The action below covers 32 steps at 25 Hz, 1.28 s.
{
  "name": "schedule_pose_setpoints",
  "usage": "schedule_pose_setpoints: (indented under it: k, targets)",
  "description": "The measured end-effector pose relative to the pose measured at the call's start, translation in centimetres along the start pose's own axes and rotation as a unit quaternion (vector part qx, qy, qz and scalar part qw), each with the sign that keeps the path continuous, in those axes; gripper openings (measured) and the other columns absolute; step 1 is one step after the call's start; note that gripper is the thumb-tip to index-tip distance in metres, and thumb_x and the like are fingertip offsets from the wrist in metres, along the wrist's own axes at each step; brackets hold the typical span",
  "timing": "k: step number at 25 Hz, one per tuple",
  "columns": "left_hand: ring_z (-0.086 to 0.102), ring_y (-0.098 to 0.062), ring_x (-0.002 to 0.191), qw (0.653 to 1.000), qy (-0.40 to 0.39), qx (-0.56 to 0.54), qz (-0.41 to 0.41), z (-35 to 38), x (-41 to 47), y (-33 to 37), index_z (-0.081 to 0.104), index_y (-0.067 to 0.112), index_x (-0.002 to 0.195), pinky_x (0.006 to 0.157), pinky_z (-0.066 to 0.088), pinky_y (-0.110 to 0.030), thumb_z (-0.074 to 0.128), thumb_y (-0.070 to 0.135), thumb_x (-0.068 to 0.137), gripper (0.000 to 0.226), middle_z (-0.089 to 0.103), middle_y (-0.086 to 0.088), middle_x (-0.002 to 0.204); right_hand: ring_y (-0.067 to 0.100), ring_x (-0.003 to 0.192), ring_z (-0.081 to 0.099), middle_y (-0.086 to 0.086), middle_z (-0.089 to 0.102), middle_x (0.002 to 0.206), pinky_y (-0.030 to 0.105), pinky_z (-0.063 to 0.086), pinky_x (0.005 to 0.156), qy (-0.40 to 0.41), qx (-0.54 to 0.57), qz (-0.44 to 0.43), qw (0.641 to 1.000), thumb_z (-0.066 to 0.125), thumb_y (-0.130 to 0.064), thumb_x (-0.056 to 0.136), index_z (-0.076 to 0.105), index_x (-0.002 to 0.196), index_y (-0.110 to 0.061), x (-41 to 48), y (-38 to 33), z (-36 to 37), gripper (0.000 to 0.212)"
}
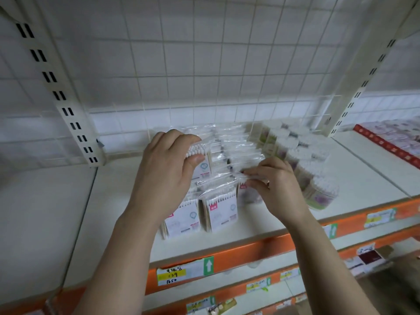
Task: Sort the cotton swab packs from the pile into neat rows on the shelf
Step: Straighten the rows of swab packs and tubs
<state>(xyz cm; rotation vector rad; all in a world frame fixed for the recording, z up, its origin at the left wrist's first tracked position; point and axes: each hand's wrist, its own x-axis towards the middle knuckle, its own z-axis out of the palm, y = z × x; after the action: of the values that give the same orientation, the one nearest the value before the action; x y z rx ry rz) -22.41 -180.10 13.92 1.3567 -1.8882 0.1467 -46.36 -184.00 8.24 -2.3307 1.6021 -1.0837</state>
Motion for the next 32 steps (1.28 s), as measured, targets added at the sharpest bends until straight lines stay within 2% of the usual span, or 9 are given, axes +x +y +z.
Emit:
schedule_pose_setpoints:
  k: [2,6,8,11,15,18,21,23,32]
  targets:
    - [0.046,-0.019,0.102,1.000,0.007,0.005,-0.010,0.1,-0.2,0.6,0.060,0.012,0.117,0.090,0.032,-0.023,0.044,0.035,0.092,0.038,0.058,-0.001,0.106,0.029,0.088,0.058,-0.001,0.054,0.090,0.042,0.049,0.084,-0.014,0.024,-0.003,1.000,0.073,-0.013,0.074,0.074,0.099,-0.021,0.5,0.5,0.1,0.026]
    - [0.046,-0.015,0.102,1.000,0.012,-0.008,-0.020,0.4,-0.5,2.6,0.060,0.013,0.117,0.089,0.032,-0.020,0.045,0.035,0.092,0.036,0.057,0.002,0.107,0.025,0.095,0.056,0.001,0.057,0.098,0.031,0.047,0.081,-0.015,0.034,0.006,0.999,0.078,-0.013,0.072,0.070,0.102,-0.016,1.4,0.8,-0.1,0.031]
    - [0.048,-0.014,0.102,0.999,0.014,-0.024,-0.022,0.8,-0.5,4.1,0.060,0.014,0.118,0.089,0.033,-0.018,0.046,0.035,0.092,0.036,0.057,0.003,0.108,0.022,0.096,0.056,-0.002,0.058,0.104,0.031,0.048,0.080,-0.018,0.043,0.006,0.999,0.076,-0.019,0.076,0.067,0.106,-0.016,1.4,1.2,-0.9,0.032]
    - [0.050,-0.014,0.103,0.998,0.008,-0.053,-0.022,2.3,-0.3,6.8,0.061,0.014,0.117,0.088,0.035,-0.018,0.049,0.037,0.091,0.037,0.057,0.003,0.108,0.020,0.091,0.058,-0.004,0.059,0.107,0.035,0.052,0.077,0.003,0.055,-0.010,0.998,0.067,-0.022,0.085,0.065,0.109,-0.017,1.1,2.2,-2.6,0.024]
    - [0.054,-0.016,0.096,0.997,-0.034,-0.068,-0.013,5.6,-0.5,8.8,0.064,0.014,0.112,0.085,0.040,-0.023,0.061,0.030,0.088,0.029,0.056,0.002,0.103,0.013,0.075,0.055,-0.004,0.058,0.100,0.028,0.049,0.071,0.031,0.060,-0.030,0.997,0.063,-0.013,0.086,0.066,0.106,-0.016,0.8,3.3,-5.2,0.020]
    - [0.054,-0.018,0.094,0.997,-0.061,-0.054,-0.018,7.8,-1.1,9.4,0.064,0.015,0.110,0.084,0.041,-0.026,0.065,0.026,0.087,0.026,0.055,0.001,0.101,0.014,0.075,0.056,-0.004,0.058,0.096,0.031,0.050,0.071,0.036,0.074,-0.030,0.996,0.062,-0.011,0.085,0.067,0.104,-0.015,0.7,4.1,-6.7,0.020]
    - [0.056,-0.020,0.095,0.997,-0.073,0.000,-0.032,9.4,-1.7,9.5,0.066,0.020,0.108,0.084,0.041,-0.035,0.061,0.034,0.084,0.028,0.059,0.004,0.100,0.017,0.073,0.056,-0.004,0.057,0.092,0.037,0.051,0.070,0.032,0.087,-0.041,0.995,0.062,-0.010,0.085,0.068,0.104,-0.014,0.4,4.7,-7.2,0.020]
    - [0.056,-0.020,0.094,0.995,-0.078,0.058,-0.034,10.1,-2.1,9.6,0.067,0.024,0.105,0.082,0.035,-0.034,0.059,0.039,0.081,0.029,0.062,0.007,0.097,0.018,0.068,0.057,-0.007,0.054,0.091,0.038,0.051,0.069,0.026,0.096,-0.046,0.994,0.061,-0.010,0.085,0.067,0.104,-0.014,0.3,4.9,-7.2,0.020]
    - [0.054,-0.017,0.090,0.992,-0.070,0.093,-0.044,10.9,-2.1,9.4,0.070,0.029,0.095,0.080,0.027,-0.030,0.076,0.039,0.067,0.030,0.065,0.012,0.090,0.015,0.067,0.055,-0.009,0.054,0.095,0.025,0.046,0.069,0.006,0.102,-0.050,0.993,0.062,-0.011,0.086,0.067,0.104,-0.016,0.3,5.4,-6.7,0.020]
